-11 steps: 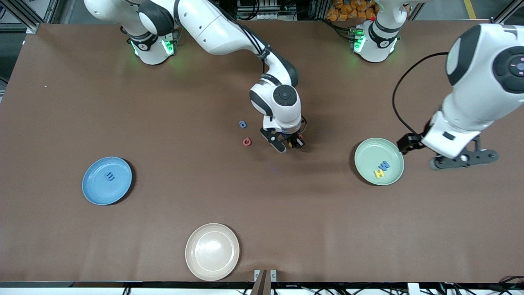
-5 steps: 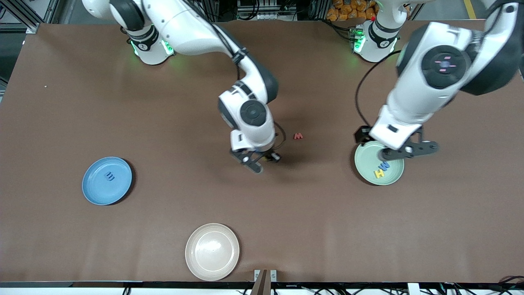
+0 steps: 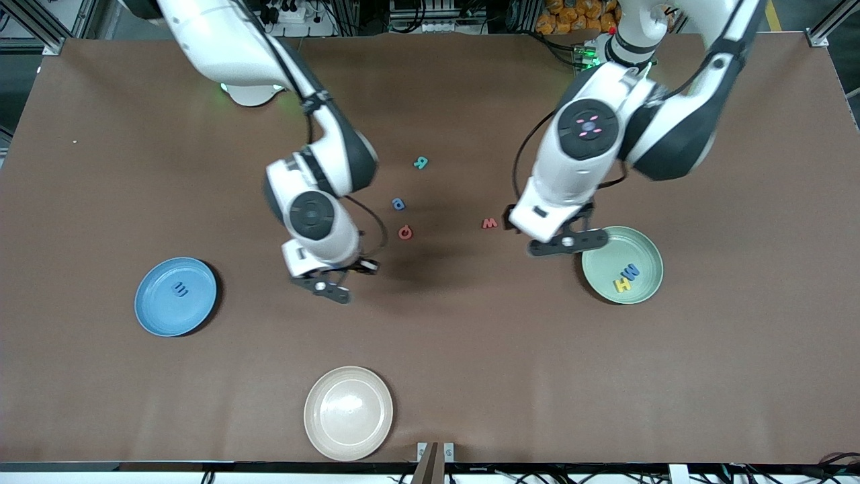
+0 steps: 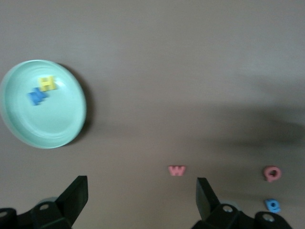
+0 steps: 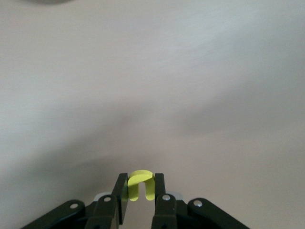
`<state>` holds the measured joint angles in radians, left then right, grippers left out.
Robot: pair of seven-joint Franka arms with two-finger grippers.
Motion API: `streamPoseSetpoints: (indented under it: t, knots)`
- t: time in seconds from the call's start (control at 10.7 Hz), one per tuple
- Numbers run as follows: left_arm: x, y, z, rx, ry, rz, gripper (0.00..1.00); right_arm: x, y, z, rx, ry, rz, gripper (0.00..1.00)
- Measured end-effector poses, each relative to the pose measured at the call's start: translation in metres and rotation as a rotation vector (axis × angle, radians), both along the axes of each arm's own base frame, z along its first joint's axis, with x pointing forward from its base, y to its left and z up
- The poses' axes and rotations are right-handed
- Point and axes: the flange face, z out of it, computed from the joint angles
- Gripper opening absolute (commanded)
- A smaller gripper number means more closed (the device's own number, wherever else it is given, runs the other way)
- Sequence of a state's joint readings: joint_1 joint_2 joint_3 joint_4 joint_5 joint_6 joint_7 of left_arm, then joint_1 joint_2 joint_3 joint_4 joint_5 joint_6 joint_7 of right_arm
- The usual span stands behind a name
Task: Sort upper and lower case letters into plates
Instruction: 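Drop the u on the blue plate while the left gripper reaches the Q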
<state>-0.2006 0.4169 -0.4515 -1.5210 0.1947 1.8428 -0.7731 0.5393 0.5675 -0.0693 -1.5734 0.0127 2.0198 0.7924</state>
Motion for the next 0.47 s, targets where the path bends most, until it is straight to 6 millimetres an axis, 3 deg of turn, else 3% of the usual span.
streamPoseSetpoints:
  t: [0.28, 0.47]
  knots:
    - [-0.018, -0.060, -0.038, -0.065, -0.019, -0.087, 1.00, -0.005, -0.072, -0.018, -0.075, 0.050, 0.151, 0.00]
    - [-0.028, -0.097, -0.065, -0.094, -0.004, -0.130, 1.00, 0.006, -0.135, -0.016, -0.060, 0.080, 0.245, 0.00]
